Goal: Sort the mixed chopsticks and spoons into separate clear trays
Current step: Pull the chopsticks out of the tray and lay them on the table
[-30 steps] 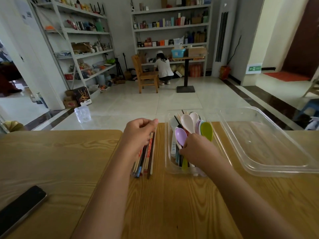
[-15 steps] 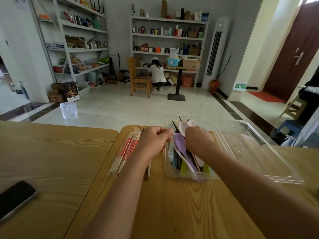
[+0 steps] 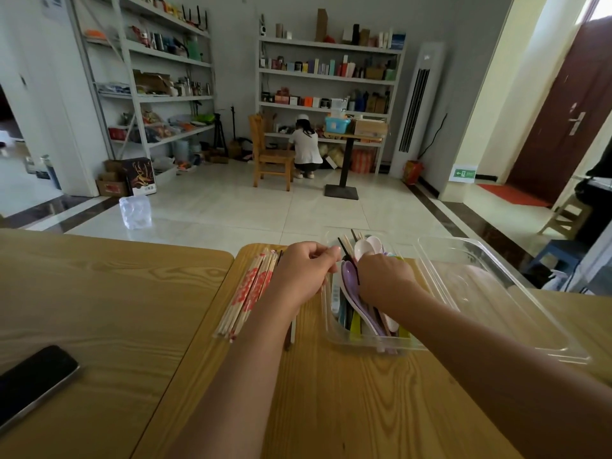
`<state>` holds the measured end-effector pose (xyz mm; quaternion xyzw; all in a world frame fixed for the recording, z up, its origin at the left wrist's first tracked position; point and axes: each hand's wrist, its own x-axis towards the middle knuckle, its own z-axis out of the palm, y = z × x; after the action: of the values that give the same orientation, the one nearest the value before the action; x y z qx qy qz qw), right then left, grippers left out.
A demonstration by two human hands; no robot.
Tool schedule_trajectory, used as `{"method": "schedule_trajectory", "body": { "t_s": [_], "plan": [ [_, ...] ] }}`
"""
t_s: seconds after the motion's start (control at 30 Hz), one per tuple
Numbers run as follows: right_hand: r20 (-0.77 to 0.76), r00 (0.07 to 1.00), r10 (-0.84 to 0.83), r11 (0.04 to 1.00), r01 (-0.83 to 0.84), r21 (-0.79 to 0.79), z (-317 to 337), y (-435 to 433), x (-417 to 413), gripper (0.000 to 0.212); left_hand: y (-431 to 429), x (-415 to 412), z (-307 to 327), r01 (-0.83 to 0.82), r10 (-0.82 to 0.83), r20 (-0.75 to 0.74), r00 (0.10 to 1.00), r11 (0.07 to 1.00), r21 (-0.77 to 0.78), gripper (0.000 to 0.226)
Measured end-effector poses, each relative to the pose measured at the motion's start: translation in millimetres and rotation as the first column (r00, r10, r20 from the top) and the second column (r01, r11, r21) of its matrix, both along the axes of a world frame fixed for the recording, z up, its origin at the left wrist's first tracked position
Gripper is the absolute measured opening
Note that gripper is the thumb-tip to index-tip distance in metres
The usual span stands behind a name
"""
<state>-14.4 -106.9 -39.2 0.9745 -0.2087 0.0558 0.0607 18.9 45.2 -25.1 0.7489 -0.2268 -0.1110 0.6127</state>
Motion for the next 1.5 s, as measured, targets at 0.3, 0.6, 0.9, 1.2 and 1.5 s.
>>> {"method": "schedule_trajectory", "body": {
  "t_s": [0.3, 0.6, 0.9, 1.2, 1.5],
  "plan": [
    [0.161, 0.984, -0.07, 0.856, -0.024, 0.516, 20.9, -37.2, 18.7, 0.014, 2.1, 0.5, 1.8, -0.01, 0.01, -0.011, 1.0, 1.0, -0.012, 0.022],
    [0.057, 0.997, -0.06, 0.948, 0.039, 0.316, 2.9, -37.5, 18.1, 0.011, 0.5, 0.9, -0.5, 0.0, 0.0, 0.001, 1.0, 1.0, 0.007, 0.023],
    [-0.18, 0.983, -0.027, 0.986, 0.056, 0.157, 3.9, -16.4, 5.6, 0.02, 1.3, 0.5, 0.1, 0.0, 0.0, 0.007, 1.0, 1.0, 0.012, 0.021],
    [0.094, 0.981, -0.169, 0.801, 0.081, 0.593, 17.5, -40.1, -1.7, 0.013, 4.9, 0.2, -4.8, 0.003, -0.004, 0.016, 1.0, 0.997, 0.079, 0.009],
    [0.358, 0.926, -0.119, 0.515, -0.251, 0.82, 75.2, -10.3, -13.2, 0.018, 0.2, -2.7, 1.3, -0.012, 0.01, 0.039, 0.999, 0.999, 0.045, 0.014]
  ]
}}
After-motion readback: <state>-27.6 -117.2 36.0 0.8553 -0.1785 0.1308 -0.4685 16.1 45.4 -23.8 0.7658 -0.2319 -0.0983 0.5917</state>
